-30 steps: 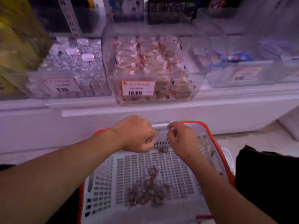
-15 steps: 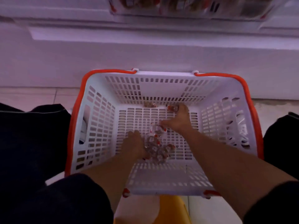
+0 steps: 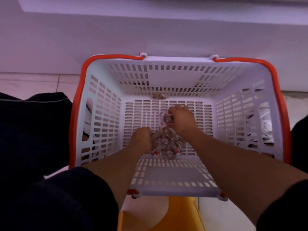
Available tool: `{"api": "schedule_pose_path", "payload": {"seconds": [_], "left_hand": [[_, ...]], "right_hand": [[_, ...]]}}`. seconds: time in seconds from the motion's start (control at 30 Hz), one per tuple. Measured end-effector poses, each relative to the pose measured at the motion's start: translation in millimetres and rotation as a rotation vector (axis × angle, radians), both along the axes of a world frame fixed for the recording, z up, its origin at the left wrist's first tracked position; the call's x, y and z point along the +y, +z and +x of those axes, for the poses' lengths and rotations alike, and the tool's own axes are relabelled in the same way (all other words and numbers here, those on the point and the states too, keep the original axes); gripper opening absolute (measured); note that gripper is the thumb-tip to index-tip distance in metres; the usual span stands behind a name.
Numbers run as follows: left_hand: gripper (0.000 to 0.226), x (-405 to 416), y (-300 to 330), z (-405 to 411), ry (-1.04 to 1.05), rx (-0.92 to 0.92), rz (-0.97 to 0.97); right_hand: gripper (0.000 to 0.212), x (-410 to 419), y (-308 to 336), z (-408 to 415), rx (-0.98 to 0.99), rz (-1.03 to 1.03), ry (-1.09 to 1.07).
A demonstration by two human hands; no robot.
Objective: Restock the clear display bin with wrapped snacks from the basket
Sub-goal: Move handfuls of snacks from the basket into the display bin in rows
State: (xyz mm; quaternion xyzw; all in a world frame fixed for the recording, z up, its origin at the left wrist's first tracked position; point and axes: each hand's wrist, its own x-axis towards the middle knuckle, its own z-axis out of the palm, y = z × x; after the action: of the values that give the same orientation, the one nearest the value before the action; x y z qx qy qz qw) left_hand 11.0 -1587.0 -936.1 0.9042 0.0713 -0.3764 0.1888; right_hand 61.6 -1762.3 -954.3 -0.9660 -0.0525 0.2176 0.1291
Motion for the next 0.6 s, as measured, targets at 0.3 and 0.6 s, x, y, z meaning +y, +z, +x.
{"api": "schedule_pose_path", "payload": {"seconds": [0.3, 0.6], "left_hand": [[0.039, 14.6, 4.8, 20.5, 0.431, 0.054, -0.242], [0.018, 7.8, 16.2, 41.5, 0.617, -0.095, -0.459]], "right_hand": [[0.038, 1.6, 11.7, 11.4, 0.289, 0.244, -0.249], [0.036, -5.5, 27.5, 5.4, 0.509, 0.677, -0.585]]}}
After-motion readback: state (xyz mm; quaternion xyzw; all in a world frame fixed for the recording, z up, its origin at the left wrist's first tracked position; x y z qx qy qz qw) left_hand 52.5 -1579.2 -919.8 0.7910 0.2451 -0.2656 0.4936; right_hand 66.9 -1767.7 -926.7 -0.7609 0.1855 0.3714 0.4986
